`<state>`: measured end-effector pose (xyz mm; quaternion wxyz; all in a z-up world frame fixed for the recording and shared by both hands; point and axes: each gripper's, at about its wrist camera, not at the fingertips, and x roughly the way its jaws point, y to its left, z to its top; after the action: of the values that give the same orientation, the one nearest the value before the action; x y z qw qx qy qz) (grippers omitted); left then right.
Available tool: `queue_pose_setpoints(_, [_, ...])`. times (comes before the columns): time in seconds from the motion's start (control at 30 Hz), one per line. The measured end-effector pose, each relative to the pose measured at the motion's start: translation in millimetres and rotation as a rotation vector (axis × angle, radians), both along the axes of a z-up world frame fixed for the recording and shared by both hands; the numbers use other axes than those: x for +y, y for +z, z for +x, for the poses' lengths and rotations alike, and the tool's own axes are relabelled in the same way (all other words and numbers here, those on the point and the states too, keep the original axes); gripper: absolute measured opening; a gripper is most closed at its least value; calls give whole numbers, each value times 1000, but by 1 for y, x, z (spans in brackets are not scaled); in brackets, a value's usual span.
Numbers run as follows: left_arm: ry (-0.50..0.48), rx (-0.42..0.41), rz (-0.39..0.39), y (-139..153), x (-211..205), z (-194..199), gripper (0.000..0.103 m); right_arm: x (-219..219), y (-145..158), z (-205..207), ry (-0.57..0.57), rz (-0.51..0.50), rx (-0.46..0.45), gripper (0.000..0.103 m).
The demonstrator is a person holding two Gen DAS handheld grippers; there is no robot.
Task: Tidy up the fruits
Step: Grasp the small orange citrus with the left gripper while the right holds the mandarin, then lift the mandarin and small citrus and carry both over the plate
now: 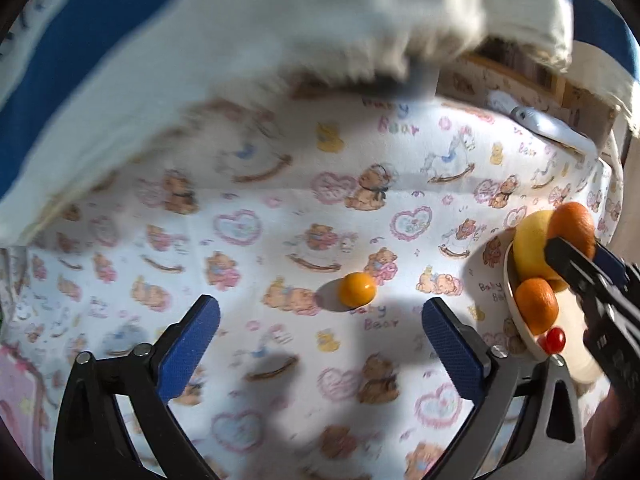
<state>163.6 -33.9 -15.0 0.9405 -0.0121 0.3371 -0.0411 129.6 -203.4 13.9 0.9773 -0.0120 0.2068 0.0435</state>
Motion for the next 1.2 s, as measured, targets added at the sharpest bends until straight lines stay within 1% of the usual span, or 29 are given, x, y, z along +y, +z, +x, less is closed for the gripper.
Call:
queue_pose_setpoints(0.1, [8,38,-17,-4,-2,17,92,-2,-1,1,-1,4,-2,51])
queue_pose_setpoints(0.2, [3,51,-20,-7,-3,27,87,-1,-4,2,-2,6,7,51])
queue_pose_setpoints(0.3, [-23,49,-39,-13,-2,31,83,0,-4,1,-5,7,5,51])
queue_pose_setpoints(0.43, [-69,79,-46,-22,-5,35,74,2,-6,4,4,-2,16,51])
queue_pose_setpoints(0.57, [-80,61,-36,-20,-8,33,73,1,-6,5,-1,1,22,51])
queue_pose_setpoints(0.67, [-91,93,-54,-23,-12,41,70,2,-6,5,0,-3,24,51])
queue_pose_setpoints(0.77, [-90,134,-96,-28,-7,50,62,3,-6,5,3,-11,19,51])
queue_pose_setpoints(0.83, [-83,155,-115,-31,-4,56,51,4,-6,5,6,-17,17,51])
queue_pose_setpoints(0.9, [-83,170,-126,-33,-3,59,45,4,-6,4,10,-19,14,51])
queue_pose_setpoints(0.97, [-87,173,-130,-34,-5,60,36,4,-6,3,10,-19,14,51])
queue_pose_setpoints(1.0, [-92,173,-133,-35,-8,61,28,4,-6,3,9,-18,14,51])
queue_pose_setpoints(1.1, [-92,167,-142,-34,-11,62,28,3,-6,4,10,-15,15,51])
queue_pose_setpoints(1.2, [-77,152,-150,-29,0,54,28,3,-6,4,12,-17,16,51])
